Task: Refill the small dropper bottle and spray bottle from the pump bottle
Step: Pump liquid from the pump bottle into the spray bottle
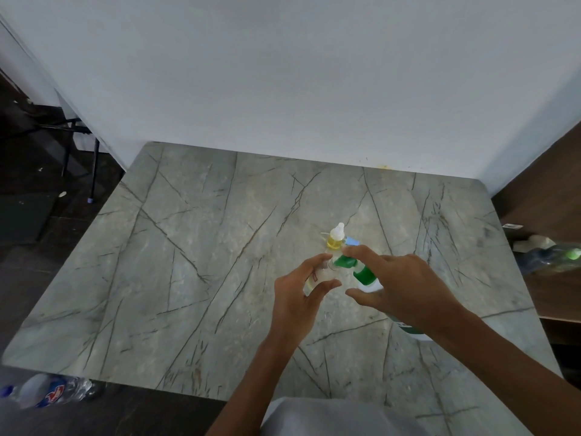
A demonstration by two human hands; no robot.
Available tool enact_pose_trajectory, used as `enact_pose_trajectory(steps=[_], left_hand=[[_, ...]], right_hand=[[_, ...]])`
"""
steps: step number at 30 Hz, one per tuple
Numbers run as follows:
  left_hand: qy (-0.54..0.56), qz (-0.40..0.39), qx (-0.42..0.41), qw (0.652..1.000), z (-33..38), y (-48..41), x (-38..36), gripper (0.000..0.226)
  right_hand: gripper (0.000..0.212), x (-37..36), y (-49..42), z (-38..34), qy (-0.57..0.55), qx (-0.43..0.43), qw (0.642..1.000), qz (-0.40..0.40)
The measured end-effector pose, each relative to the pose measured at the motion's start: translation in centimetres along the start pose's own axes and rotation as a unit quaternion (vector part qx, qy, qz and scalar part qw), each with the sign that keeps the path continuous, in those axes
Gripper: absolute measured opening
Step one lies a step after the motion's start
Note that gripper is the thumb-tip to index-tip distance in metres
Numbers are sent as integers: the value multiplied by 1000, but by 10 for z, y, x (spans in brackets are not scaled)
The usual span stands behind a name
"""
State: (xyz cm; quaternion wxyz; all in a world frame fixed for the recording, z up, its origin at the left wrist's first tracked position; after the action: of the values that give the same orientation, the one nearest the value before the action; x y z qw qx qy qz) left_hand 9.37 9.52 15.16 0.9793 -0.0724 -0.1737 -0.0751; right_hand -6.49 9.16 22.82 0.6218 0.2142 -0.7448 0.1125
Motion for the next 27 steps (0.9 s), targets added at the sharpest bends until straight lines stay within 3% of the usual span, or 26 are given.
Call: enact_pose_trajectory(steps=[5, 9, 17, 27], left_hand=[[-10, -9, -6, 1000, 1, 1, -2, 40], [-5, -5, -3, 1000, 2, 0, -1, 39], [0, -1, 5, 1000, 3, 1, 0, 39], [11, -13, -6, 1000, 5, 3, -2, 40]], right_hand=[[57, -1, 0, 0, 7, 5, 1000, 11], [67, 2, -2, -1, 23, -12, 999, -35], [73, 2, 1, -1, 25, 1, 1000, -15], [61, 3, 4, -1, -54, 15, 996, 67]])
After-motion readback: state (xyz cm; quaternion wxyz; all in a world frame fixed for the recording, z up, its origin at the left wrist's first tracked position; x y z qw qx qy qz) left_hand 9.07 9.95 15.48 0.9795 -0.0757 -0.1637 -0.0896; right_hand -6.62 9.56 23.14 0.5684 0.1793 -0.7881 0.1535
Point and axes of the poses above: each hand's wrist, its own y-axis away from the middle knuckle, its own x-axis out of the back of the hand, z = x × y, the point moved 4 cm from there along -y, towards the middle knuckle, and after that the axes turned 9 degrees about -z, right-handed, at the moved point
